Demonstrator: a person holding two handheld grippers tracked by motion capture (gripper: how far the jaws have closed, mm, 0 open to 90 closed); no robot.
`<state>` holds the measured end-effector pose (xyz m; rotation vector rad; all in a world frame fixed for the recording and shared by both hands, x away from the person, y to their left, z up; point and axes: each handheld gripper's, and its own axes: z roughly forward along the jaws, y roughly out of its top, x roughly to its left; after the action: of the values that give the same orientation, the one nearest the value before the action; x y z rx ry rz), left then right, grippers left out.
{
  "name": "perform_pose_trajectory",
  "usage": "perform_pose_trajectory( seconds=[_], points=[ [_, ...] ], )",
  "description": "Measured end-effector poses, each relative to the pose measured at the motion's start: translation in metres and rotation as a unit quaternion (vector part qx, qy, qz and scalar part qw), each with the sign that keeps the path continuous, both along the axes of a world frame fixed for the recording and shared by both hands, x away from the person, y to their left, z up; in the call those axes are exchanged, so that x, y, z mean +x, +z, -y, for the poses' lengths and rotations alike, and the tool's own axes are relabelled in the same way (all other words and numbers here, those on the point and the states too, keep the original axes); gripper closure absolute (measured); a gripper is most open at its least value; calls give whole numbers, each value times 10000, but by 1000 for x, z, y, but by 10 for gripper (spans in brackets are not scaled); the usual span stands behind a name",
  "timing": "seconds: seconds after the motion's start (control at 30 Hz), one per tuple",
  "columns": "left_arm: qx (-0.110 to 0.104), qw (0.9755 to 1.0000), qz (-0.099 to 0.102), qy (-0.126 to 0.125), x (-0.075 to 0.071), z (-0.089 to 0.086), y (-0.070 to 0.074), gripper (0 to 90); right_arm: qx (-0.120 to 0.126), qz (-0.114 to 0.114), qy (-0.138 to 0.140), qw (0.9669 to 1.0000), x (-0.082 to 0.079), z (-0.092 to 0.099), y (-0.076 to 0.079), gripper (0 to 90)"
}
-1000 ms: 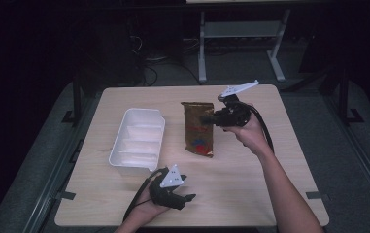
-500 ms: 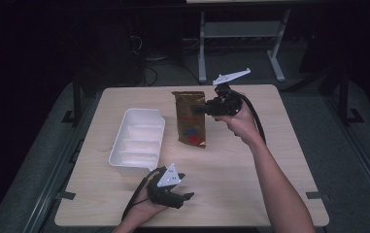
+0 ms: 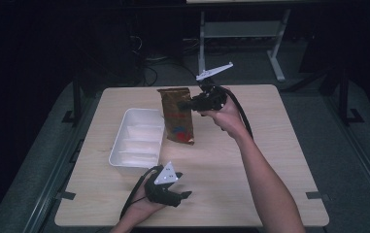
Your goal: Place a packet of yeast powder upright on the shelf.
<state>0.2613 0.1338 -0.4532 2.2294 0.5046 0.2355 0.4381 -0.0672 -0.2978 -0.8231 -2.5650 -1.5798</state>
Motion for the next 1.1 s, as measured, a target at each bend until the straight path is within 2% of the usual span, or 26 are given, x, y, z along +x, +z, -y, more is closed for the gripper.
perform_pose_trajectory(
  seconds=[0.13,0.4,0.53,0.67,1.1],
  points=[
    [-17,10000,-3,-4,1,-2,0,308,90,-48,26,9999,3,-7,-1,761],
    [-30,10000,-12,22,1,-3,0,311,40,-72,109,9999,13,-23,-1,762],
    [-35,10000,-11,31,2,-4,0,311,87,-73,176,9998,17,-36,-2,762],
    [-57,10000,-10,42,2,-6,0,314,6,-89,243,9997,22,-51,-4,762],
    [-129,9999,-12,46,3,-9,1,314,85,-161,254,9995,38,-75,-6,762]
  ],
)
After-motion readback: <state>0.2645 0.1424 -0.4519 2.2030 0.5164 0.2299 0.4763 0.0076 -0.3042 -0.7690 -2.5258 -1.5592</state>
